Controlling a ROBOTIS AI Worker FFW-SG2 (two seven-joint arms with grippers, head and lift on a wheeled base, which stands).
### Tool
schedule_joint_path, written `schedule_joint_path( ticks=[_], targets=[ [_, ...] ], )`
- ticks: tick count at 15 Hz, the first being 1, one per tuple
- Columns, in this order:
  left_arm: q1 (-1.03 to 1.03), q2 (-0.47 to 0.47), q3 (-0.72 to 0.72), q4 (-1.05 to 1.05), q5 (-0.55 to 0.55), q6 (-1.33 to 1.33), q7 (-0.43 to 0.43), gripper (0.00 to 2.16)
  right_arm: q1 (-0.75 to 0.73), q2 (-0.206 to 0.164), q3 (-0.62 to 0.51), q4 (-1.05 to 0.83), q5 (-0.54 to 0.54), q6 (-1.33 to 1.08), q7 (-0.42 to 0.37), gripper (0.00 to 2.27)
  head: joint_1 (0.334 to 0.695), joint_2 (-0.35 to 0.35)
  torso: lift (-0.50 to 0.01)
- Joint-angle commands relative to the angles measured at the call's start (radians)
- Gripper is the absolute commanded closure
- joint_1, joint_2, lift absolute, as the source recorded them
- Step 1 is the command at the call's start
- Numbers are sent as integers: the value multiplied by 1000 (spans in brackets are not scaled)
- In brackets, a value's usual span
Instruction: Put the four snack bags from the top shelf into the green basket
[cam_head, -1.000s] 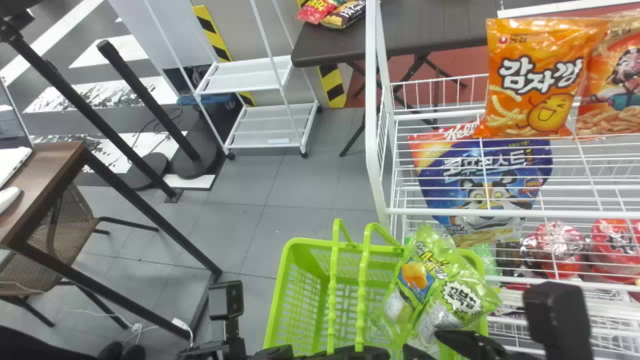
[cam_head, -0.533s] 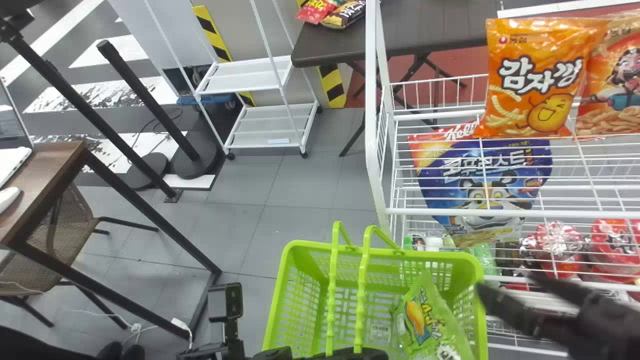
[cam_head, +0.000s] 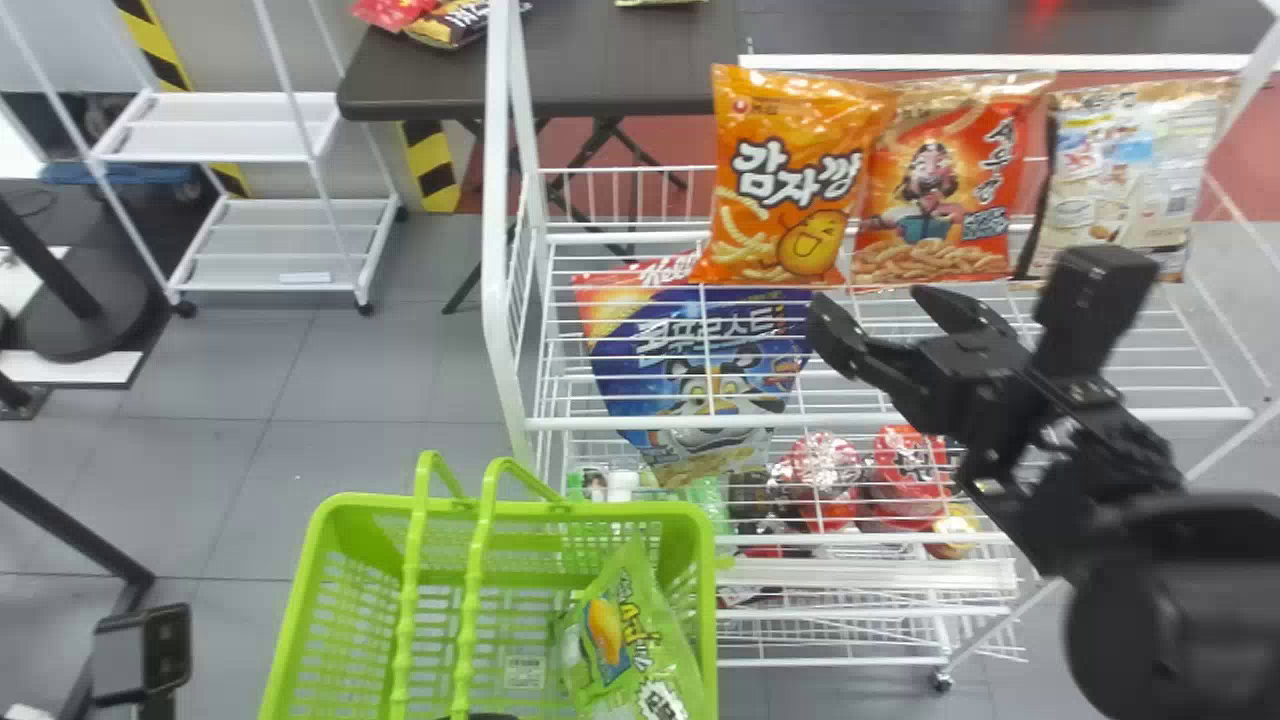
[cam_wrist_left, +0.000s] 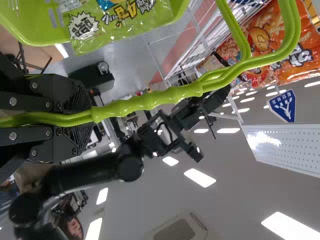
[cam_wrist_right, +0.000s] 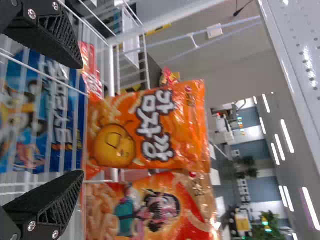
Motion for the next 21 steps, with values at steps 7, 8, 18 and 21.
schedule_joint_path(
  ticks=[7, 8, 18, 21],
  targets=[
    [11, -5, 3, 3, 3, 0, -10, 2148, -392, 23, 146, 537, 67, -158, -52, 127, 695, 34, 0],
    [14, -6, 3, 5, 3, 0, -10, 2148, -404, 21, 157, 555, 68, -158, -52, 306, 695, 41, 0],
    [28, -15, 0, -3, -1, -3, -10, 2148, -412, 23, 180, 555, 119, -103, -73, 2260, 695, 66, 0],
    [26, -14, 2, 0, -3, -3, -10, 2148, -381, 20, 170, 518, 114, -115, -52, 2260, 695, 67, 0]
  ],
)
